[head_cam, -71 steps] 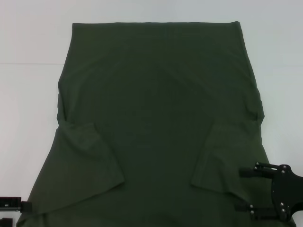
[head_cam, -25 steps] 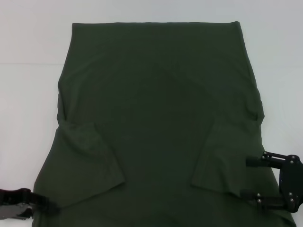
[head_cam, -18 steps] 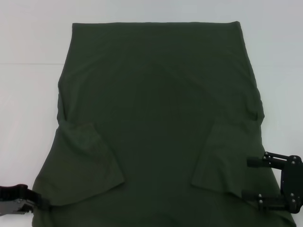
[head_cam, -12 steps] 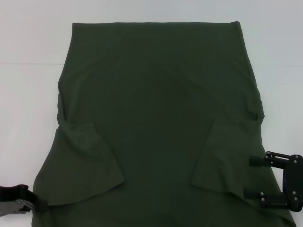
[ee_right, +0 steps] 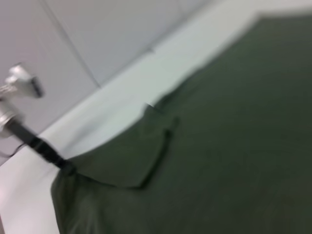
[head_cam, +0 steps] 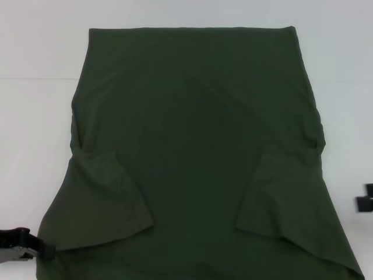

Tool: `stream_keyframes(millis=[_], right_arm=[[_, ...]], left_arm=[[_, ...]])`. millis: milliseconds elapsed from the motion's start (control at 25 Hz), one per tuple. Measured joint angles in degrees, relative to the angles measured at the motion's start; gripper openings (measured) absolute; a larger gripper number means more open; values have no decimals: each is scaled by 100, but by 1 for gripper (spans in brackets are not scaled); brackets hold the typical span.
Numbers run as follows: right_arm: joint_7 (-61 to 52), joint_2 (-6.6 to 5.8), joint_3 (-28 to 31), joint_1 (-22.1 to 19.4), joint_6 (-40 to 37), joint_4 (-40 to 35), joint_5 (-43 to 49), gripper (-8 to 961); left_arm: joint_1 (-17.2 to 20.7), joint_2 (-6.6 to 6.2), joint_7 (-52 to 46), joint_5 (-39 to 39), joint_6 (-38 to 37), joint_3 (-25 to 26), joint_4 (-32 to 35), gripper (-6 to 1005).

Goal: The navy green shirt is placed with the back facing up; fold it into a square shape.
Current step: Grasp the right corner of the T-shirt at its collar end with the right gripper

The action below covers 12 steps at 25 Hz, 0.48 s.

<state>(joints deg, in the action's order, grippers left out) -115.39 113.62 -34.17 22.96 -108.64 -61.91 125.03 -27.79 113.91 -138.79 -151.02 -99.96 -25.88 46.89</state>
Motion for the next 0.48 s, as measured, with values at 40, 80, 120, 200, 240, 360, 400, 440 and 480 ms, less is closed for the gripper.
stream_keyframes(millis=[40, 80, 120, 200, 240, 360, 400, 440, 480], right_arm=[[-654, -136, 29, 85, -139, -75, 124, 851], [-1116, -237, 68, 146, -218, -80, 230, 851], [-1552, -333, 108, 206, -290, -80, 341, 851], [-2409, -482, 214, 318, -436, -69, 607, 851], [-2746, -530, 238, 356, -486, -67, 716, 851], [-3287, -589, 31, 417, -534, -49, 1070, 851], [-3327, -586, -61, 445, -538, -27, 1244, 851], [-3343, -579, -153, 482, -534, 23, 1447, 851], [-3341, -570, -203, 501, -538, 73, 1579, 851]], left_arm=[[0, -8, 42, 0, -9, 8, 11, 33], [1, -14, 74, 1, -16, 12, 15, 33], [2, -23, 108, 1, -24, 12, 15, 33], [2, -38, 186, 3, -65, 39, 29, 34], [2, -45, 216, 3, -96, 64, 46, 34], [0, -49, 284, 4, -212, 147, 127, 34], [-2, -50, 297, 5, -239, 163, 158, 34], [-2, -51, 300, 5, -249, 170, 172, 34], [-3, -57, 301, 7, -253, 171, 178, 34]])
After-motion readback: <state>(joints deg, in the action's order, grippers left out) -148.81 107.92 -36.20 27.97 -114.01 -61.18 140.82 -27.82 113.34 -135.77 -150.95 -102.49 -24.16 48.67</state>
